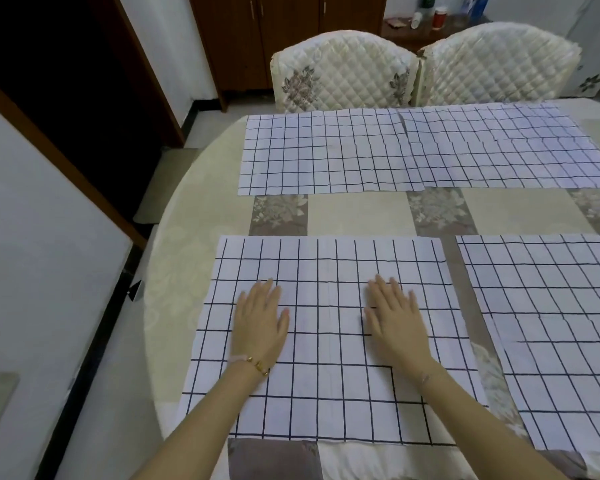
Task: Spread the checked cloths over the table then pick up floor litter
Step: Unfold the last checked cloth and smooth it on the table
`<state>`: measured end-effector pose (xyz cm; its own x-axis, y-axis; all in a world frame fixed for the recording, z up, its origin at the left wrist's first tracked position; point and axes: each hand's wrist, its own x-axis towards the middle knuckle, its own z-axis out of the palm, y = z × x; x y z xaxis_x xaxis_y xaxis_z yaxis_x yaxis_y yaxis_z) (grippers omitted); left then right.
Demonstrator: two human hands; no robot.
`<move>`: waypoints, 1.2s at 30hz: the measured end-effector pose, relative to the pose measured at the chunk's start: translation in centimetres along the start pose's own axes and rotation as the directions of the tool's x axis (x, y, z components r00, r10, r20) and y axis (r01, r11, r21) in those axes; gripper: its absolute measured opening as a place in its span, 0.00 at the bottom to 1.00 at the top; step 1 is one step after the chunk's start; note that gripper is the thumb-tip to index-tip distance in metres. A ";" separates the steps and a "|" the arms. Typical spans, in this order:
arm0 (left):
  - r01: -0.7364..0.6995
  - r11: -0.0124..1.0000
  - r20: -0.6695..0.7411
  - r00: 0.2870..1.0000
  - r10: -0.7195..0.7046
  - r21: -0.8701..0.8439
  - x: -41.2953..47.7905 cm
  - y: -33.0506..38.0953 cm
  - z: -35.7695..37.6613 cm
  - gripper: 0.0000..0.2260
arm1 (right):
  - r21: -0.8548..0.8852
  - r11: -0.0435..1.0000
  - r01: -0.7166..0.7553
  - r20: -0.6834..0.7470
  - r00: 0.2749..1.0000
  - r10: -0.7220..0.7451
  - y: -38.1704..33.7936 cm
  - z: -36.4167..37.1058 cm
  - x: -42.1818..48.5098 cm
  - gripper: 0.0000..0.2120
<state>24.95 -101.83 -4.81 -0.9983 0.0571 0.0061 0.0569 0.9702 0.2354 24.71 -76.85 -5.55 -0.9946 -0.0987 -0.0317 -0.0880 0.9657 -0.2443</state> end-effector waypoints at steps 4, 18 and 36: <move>-0.105 0.994 0.089 0.991 0.103 0.022 3.5 3.1 1.6 0.23 | 0.038 0.991 0.127 0.065 0.990 -0.129 -3.8 1.4 3.3 0.23; 0.153 0.976 0.159 0.971 -0.177 0.152 2.6 -9.4 -0.6 0.24 | 0.046 0.971 -0.236 0.073 0.970 0.233 8.2 -1.2 3.3 0.27; 0.299 0.712 0.020 0.928 -0.372 -0.636 -10.2 -7.5 -12.8 0.07 | 0.647 0.745 -0.160 0.141 0.986 0.090 -2.4 -9.6 -4.0 0.08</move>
<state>34.65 -112.73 5.84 -0.9474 -0.3036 -0.1011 -0.2628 0.5577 0.7873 28.41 -76.45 4.42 -0.9808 -0.0445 -0.1899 0.1294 0.5800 -0.8043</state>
